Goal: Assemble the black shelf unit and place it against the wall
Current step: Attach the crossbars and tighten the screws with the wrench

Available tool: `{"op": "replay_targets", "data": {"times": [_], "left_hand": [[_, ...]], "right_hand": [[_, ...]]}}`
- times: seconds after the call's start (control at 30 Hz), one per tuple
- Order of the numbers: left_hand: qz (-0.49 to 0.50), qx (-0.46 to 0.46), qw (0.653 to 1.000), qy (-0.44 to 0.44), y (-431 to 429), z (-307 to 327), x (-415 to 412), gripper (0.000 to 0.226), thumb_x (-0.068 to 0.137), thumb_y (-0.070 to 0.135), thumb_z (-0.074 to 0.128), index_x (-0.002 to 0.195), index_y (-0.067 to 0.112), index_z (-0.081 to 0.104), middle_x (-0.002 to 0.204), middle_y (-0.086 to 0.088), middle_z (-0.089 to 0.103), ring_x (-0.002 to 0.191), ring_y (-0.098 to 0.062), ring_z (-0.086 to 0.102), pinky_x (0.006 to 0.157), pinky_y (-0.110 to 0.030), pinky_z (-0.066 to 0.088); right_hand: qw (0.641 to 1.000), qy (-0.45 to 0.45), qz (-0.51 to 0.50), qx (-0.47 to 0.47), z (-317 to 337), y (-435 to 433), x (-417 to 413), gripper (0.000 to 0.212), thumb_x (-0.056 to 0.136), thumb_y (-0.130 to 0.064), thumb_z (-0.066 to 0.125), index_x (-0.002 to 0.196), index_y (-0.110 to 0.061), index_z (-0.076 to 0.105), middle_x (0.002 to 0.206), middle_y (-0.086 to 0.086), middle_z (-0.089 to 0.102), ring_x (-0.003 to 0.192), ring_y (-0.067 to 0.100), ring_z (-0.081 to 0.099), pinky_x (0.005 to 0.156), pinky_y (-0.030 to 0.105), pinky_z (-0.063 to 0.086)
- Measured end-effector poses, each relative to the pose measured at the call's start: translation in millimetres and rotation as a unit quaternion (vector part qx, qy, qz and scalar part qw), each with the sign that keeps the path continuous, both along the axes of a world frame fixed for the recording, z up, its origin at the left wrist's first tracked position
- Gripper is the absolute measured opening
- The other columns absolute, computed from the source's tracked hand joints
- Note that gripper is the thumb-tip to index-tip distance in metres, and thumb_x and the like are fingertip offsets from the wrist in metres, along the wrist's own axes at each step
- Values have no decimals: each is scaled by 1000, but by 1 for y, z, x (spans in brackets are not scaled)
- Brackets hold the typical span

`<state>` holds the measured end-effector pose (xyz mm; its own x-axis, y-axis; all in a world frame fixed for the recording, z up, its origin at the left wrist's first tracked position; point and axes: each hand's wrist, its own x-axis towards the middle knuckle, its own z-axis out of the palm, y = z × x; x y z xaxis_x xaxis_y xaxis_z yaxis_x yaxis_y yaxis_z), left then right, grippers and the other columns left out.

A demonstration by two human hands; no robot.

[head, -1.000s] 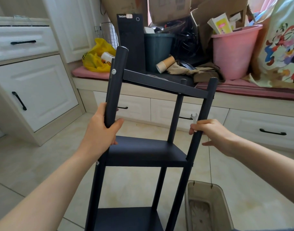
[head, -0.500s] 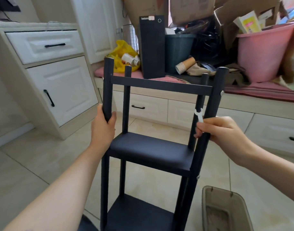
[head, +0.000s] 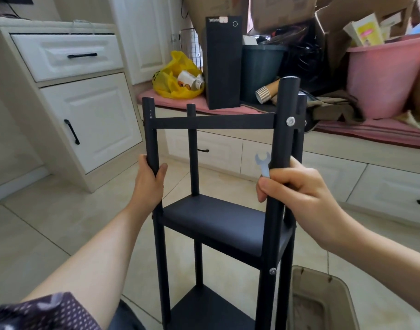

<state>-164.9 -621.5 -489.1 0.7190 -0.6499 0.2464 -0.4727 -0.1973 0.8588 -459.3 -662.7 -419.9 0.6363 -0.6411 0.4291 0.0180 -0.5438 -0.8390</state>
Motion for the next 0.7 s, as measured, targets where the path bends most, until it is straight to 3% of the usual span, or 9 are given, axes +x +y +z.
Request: {"op": "replay_targets", "data": {"times": [0.1, 0.17, 0.23, 0.33, 0.4, 0.5, 0.57, 0.63, 0.7], "left_hand": [[1, 9, 1000, -20, 0, 0, 1, 24, 105, 21, 49, 122, 16, 33, 106, -11, 46, 88, -27, 47, 87, -51, 49], [1, 47, 998, -33, 0, 2, -2, 44, 103, 10, 48, 142, 7, 28, 134, -17, 39, 105, -30, 46, 93, -39, 41], [-2, 111, 993, -28, 1, 6, -7, 65, 103, 6, 46, 156, 7, 8, 154, -17, 20, 118, -34, 44, 93, -32, 33], [-17, 206, 978, -22, 5, 18, -27, 79, 104, 10, 45, 159, 10, -12, 161, -15, 3, 109, -30, 44, 92, -32, 35], [-51, 270, 960, -47, 9, 24, -44, 85, 102, 19, 54, 159, 12, -9, 165, -14, -2, 135, -33, 37, 110, -35, 33], [-281, 233, 928, 77, 18, 28, -67, 100, 84, 37, 79, 161, 34, 14, 165, 9, 17, 153, -15, 18, 123, -39, 20], [-442, 201, 851, 201, 26, 32, -86, 102, 74, 37, 87, 157, 41, 26, 162, 14, 32, 150, -6, 24, 125, -41, 19], [-499, 178, 811, 249, 34, 36, -105, 90, 76, 24, 85, 152, 31, 39, 152, 12, 49, 143, -6, 41, 122, -40, 28], [-493, 172, 813, 256, 37, 40, -126, 70, 77, 21, 81, 141, 22, 51, 135, 8, 65, 128, -11, 58, 114, -39, 41]], "right_hand": [[1000, 8, 15, -7, 2, 4, 3, 29, 86, -23, 59, 59, -17, 68, 78, -14, 48, 80, 3, 50, 74, 9, 39], [1000, 13, 26, -6, 5, 4, 4, 29, 86, -23, 59, 59, -18, 69, 79, -6, 49, 80, 6, 50, 75, 10, 39], [999, 17, 35, -11, 8, 5, 6, 29, 86, -24, 59, 60, -17, 69, 83, 3, 50, 81, 11, 49, 76, 14, 39], [999, 20, 47, -10, 10, 5, 10, 29, 87, -23, 59, 61, -16, 69, 87, 13, 51, 87, 17, 49, 79, 22, 43], [999, 20, 50, 0, 11, 4, 13, 30, 88, -24, 58, 61, -16, 68, 90, 19, 53, 93, 21, 50, 85, 31, 44], [999, 18, 46, 7, 12, 3, 17, 30, 88, -24, 58, 61, -15, 68, 92, 22, 56, 102, 23, 53, 94, 37, 44], [999, 10, 40, 14, 12, 2, 20, 29, 87, -23, 59, 61, -11, 68, 93, 21, 58, 107, 23, 54, 97, 38, 43], [999, 3, 35, 17, 12, 1, 22, 29, 87, -23, 59, 62, -12, 68, 92, 17, 60, 109, 21, 55, 97, 38, 44], [999, -1, 29, 20, 13, 0, 22, 29, 88, -24, 59, 63, -12, 69, 94, 15, 60, 107, 22, 56, 96, 39, 46]]}}
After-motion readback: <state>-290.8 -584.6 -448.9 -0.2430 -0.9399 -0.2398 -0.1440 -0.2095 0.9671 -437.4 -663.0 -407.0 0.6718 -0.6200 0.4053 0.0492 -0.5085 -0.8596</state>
